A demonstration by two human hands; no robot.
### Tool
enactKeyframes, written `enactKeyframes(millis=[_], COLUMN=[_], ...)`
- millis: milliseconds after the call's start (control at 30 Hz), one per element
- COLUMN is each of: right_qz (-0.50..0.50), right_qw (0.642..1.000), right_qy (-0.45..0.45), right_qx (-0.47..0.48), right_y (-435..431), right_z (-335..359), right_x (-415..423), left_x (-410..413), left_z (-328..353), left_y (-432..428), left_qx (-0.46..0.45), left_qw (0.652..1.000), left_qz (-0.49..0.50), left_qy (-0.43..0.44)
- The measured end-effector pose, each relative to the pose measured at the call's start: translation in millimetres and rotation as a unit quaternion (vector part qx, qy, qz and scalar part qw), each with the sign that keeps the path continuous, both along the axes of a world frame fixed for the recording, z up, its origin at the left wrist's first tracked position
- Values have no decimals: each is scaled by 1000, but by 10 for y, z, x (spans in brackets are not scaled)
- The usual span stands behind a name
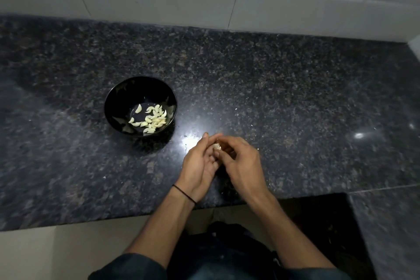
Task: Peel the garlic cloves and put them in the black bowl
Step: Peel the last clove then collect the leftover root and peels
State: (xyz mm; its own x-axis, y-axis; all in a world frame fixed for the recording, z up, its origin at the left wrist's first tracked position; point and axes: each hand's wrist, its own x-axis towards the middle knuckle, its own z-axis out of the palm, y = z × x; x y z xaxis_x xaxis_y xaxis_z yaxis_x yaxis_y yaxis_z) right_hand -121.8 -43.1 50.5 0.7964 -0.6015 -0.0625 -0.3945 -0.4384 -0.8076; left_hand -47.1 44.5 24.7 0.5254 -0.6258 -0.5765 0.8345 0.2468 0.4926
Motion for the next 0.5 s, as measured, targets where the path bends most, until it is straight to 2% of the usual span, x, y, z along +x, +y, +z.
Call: enactKeyframes(millis=[67, 133, 200, 300, 400, 500], right_qz=[27, 26, 4, -57, -119, -103], right_qw=[999, 999, 993, 979, 973, 986], right_qy=[14, 1, -47, -116, -134, -100], right_qx=[-12, 35, 104, 158, 142, 86], right_y=[58, 84, 80, -15, -316, -789], right_z=[24, 25, 34, 55, -7, -192], right_x=[-25, -57, -105, -170, -195, -155], left_x=[-4, -10, -23, -37, -68, -133], left_z=[-2, -29, -51, -36, -6, 48], left_y=[28, 59, 88, 116, 161, 255], left_qx=[-10, -29, -45, -38, -12, 15], left_qw=[1000, 999, 998, 997, 998, 998], left_qz=[9, 12, 16, 23, 36, 51], left_qy=[20, 40, 46, 57, 51, 28])
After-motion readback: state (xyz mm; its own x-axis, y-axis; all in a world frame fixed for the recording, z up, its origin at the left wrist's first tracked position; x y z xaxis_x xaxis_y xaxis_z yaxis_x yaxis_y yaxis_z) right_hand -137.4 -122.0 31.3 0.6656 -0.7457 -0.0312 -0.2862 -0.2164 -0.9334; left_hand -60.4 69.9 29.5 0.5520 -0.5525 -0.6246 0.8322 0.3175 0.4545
